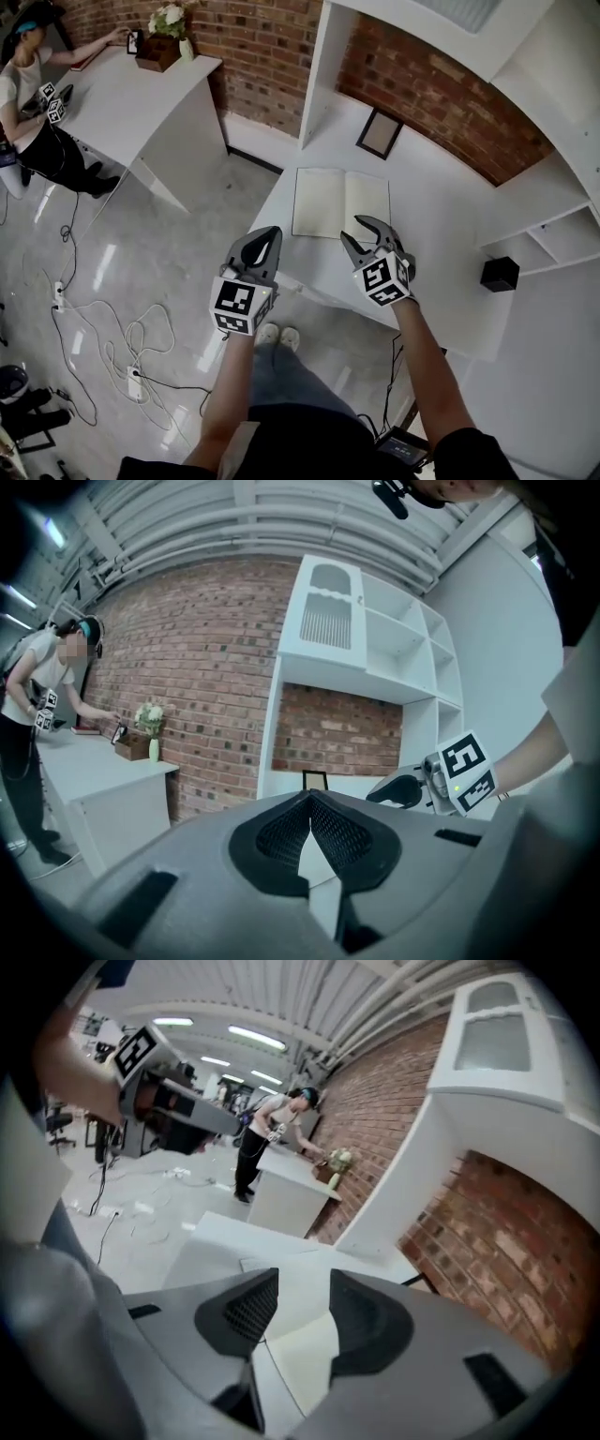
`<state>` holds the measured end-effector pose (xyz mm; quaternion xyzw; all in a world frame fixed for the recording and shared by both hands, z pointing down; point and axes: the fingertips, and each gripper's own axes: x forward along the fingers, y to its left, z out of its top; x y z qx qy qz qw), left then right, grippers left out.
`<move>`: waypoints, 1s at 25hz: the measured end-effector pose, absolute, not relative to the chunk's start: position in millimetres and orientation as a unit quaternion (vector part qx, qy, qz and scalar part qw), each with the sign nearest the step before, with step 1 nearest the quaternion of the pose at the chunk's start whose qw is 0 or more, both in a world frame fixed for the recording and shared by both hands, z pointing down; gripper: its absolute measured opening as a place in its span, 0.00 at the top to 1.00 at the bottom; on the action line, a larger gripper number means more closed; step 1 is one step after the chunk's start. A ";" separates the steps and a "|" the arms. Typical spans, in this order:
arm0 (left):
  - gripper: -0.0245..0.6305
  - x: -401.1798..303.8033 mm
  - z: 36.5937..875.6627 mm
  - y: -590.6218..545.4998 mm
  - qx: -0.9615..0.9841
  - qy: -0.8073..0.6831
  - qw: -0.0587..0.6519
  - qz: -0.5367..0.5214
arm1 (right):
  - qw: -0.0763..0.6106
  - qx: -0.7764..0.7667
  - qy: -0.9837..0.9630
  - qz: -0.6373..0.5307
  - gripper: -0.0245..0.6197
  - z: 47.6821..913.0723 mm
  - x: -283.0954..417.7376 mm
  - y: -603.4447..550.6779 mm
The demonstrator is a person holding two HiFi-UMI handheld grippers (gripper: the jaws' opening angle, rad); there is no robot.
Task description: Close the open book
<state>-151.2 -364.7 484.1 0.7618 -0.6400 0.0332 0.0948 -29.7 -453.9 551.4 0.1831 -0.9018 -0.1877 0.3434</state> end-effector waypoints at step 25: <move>0.95 -185.1 548.1 -322.7 0.730 -0.662 0.160 0.055 | 0.530 0.065 -0.749 -0.393 0.70 690.0 -73.5 -443.4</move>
